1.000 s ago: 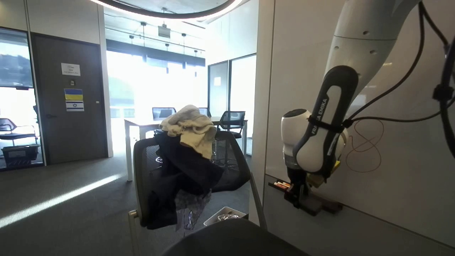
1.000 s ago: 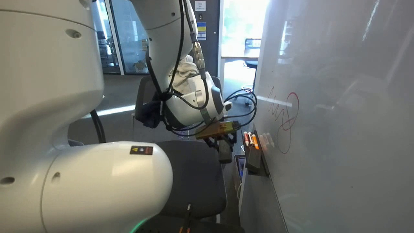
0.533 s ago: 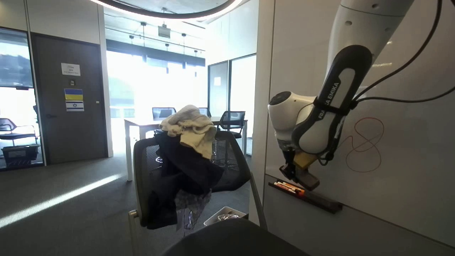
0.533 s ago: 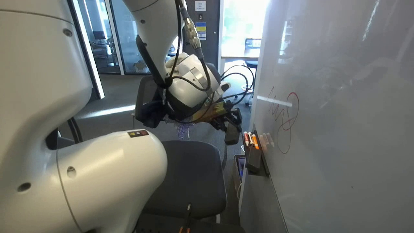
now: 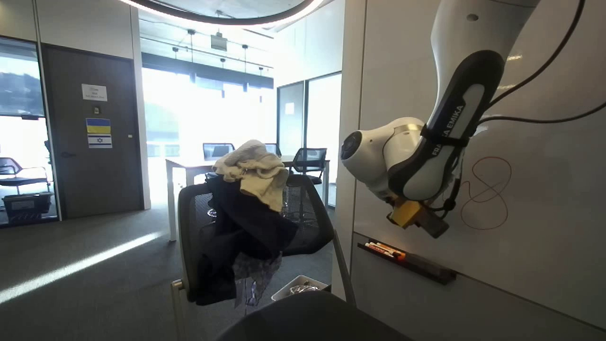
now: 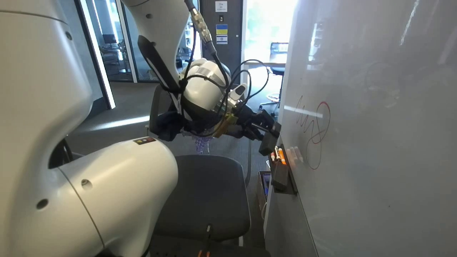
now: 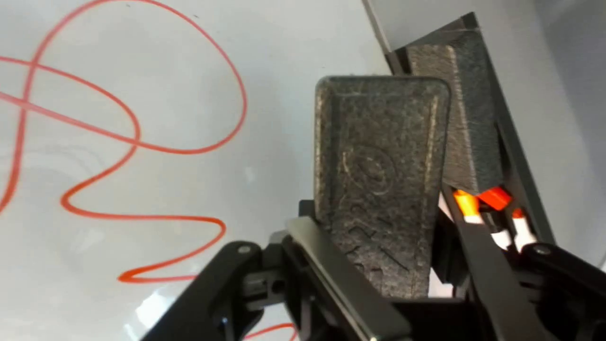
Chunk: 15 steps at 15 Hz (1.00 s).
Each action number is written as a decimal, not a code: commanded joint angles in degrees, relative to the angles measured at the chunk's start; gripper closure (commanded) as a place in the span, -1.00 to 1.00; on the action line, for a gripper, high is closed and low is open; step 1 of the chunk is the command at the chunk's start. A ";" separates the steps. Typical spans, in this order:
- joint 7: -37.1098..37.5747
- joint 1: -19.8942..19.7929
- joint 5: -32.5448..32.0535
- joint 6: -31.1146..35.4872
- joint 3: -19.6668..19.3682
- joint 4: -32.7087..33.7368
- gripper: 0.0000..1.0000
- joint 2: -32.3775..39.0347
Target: Put the white cloth on the chair back rest then pick up the whiteboard eraser and erase then drawings on the board
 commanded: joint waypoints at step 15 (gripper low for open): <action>23.65 -3.79 -35.46 -0.18 -9.22 -6.27 0.39 1.63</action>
